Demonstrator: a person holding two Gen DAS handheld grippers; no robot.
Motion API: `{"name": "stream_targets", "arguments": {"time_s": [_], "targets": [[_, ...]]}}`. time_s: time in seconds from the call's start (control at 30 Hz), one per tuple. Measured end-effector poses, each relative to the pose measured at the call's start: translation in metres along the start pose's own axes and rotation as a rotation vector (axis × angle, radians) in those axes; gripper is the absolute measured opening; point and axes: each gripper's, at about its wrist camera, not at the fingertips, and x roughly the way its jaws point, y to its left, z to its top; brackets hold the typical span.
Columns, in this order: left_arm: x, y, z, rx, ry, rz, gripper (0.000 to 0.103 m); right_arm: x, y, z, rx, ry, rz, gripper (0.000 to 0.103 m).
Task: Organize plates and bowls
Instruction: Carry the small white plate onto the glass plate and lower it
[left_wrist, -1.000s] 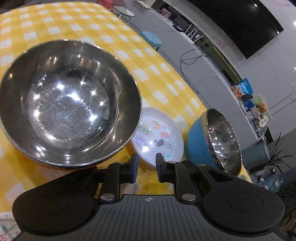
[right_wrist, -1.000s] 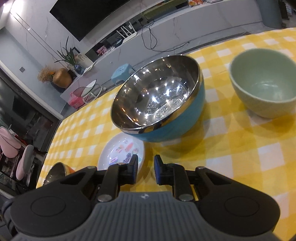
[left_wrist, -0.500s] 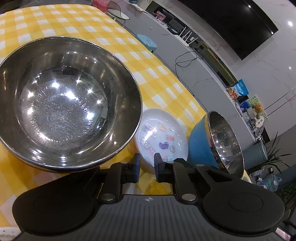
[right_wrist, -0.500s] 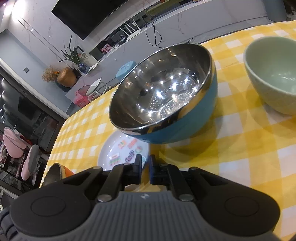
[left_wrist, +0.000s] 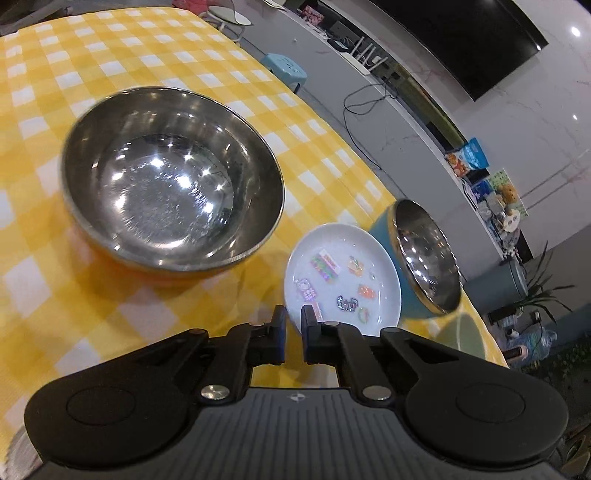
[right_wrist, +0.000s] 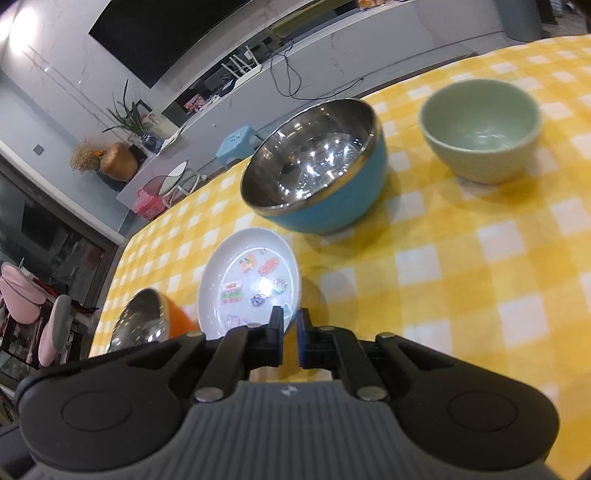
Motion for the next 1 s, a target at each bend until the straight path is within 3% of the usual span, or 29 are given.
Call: {"name": "stream_targets", "arguments": {"time_s": [0.57,0.77,1.0], "targets": [[-0.095,0.030,-0.035,0.061,0.036,0.029,0.007,-0.090,0.013,-0.087,0.112,0.010,0.077,0.004],[-0.110,0.055,-0.043,0.035,0.067,0.041,0.007,-0.100,0.012,-0.115,0.163,0.038,0.108,0.004],[-0.109,0.071,-0.055,0.026,0.127,0.064,0.007,-0.098,0.004,-0.133,0.202,0.083,0.084,0.004]]}}
